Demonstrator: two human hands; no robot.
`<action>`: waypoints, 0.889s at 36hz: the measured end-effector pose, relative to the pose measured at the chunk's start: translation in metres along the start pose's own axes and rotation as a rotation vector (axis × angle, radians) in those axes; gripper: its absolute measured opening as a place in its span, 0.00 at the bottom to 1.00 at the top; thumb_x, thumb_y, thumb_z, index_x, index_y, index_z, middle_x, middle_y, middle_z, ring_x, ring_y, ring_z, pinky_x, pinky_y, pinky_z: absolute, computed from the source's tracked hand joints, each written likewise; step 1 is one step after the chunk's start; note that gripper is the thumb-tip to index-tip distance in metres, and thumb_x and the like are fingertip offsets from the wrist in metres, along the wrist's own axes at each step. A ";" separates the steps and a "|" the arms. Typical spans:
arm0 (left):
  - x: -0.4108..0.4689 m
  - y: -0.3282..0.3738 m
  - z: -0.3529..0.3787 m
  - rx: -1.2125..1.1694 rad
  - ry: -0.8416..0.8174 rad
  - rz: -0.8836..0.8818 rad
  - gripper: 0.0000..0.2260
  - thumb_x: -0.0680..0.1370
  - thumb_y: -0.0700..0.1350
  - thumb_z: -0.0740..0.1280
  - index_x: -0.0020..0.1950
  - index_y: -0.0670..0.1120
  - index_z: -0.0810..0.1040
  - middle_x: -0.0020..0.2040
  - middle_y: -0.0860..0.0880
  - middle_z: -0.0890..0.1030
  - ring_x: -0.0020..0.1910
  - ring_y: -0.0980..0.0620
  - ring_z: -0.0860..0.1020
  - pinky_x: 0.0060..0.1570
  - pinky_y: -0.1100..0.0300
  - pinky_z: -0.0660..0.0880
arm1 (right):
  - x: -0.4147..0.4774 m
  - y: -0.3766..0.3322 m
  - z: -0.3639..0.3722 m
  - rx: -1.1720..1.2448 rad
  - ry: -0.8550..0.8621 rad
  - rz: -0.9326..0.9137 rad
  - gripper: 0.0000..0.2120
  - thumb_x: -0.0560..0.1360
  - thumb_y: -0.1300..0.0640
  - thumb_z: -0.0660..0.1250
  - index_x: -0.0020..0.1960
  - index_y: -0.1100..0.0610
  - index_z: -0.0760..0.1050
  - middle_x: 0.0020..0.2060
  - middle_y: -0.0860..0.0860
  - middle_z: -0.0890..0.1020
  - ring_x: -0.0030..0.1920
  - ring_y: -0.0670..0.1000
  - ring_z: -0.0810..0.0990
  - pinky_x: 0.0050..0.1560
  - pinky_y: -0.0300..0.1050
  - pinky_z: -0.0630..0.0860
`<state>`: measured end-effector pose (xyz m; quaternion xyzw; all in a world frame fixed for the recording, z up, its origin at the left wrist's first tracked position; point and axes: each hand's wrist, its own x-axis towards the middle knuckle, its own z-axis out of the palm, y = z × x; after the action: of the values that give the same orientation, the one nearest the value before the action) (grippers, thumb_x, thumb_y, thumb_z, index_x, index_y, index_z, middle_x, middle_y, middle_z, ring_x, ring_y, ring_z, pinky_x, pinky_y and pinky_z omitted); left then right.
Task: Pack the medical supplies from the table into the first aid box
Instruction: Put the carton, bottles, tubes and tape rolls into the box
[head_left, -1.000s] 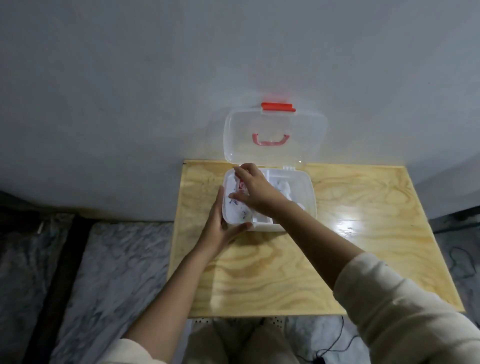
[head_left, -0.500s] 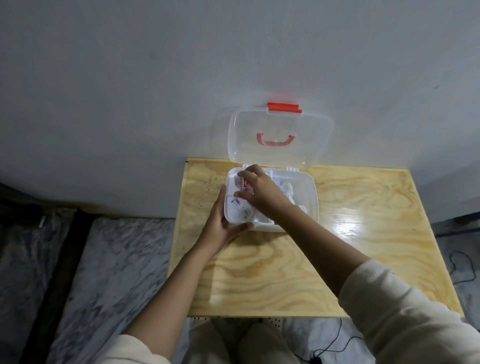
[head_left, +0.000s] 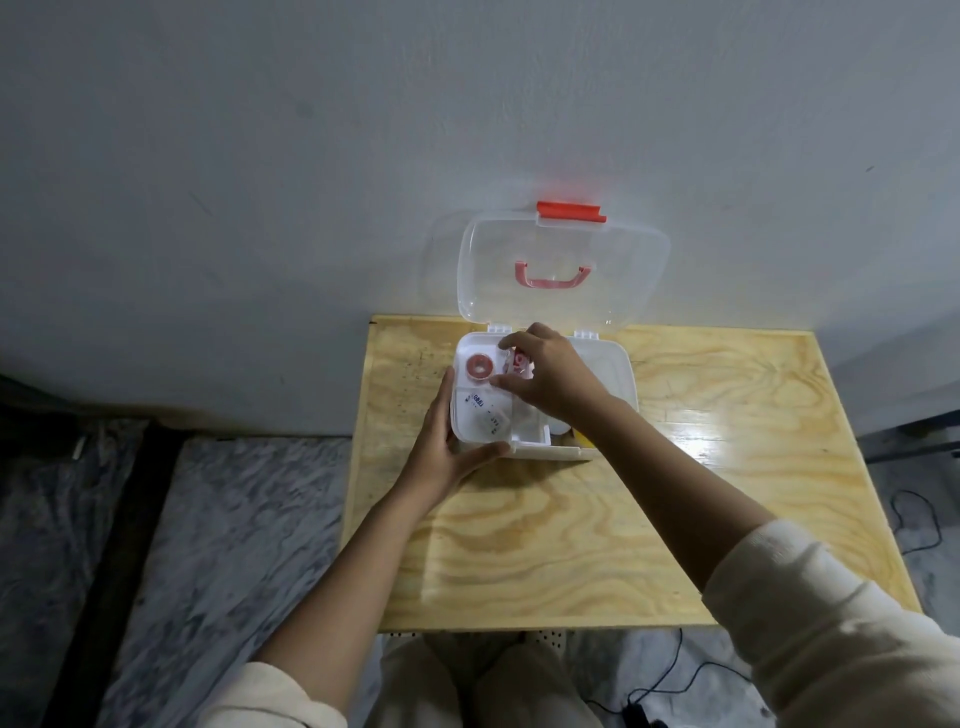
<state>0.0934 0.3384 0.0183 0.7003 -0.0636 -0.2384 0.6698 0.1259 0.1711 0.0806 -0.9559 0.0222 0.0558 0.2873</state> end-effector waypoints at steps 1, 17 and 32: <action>0.000 0.000 0.000 0.000 0.002 -0.002 0.45 0.62 0.53 0.81 0.69 0.71 0.57 0.70 0.60 0.71 0.69 0.58 0.73 0.68 0.48 0.73 | -0.001 0.001 0.001 -0.012 -0.008 -0.002 0.21 0.70 0.52 0.72 0.59 0.59 0.75 0.52 0.57 0.78 0.52 0.56 0.74 0.50 0.43 0.70; 0.010 -0.018 -0.002 0.021 -0.001 -0.033 0.52 0.62 0.57 0.83 0.78 0.63 0.56 0.75 0.51 0.70 0.74 0.47 0.70 0.70 0.38 0.69 | 0.006 -0.010 0.010 -0.067 0.022 0.023 0.12 0.66 0.59 0.74 0.47 0.62 0.80 0.45 0.58 0.82 0.47 0.58 0.77 0.48 0.50 0.76; 0.013 -0.013 -0.004 0.027 -0.048 0.042 0.43 0.67 0.47 0.80 0.77 0.56 0.61 0.70 0.50 0.75 0.69 0.48 0.74 0.67 0.38 0.72 | 0.006 -0.016 -0.003 -0.060 -0.012 0.085 0.10 0.69 0.61 0.68 0.48 0.65 0.80 0.44 0.61 0.82 0.39 0.55 0.75 0.32 0.37 0.70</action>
<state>0.1036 0.3379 0.0027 0.7020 -0.0975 -0.2402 0.6634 0.1333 0.1827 0.0909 -0.9619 0.0595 0.0745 0.2562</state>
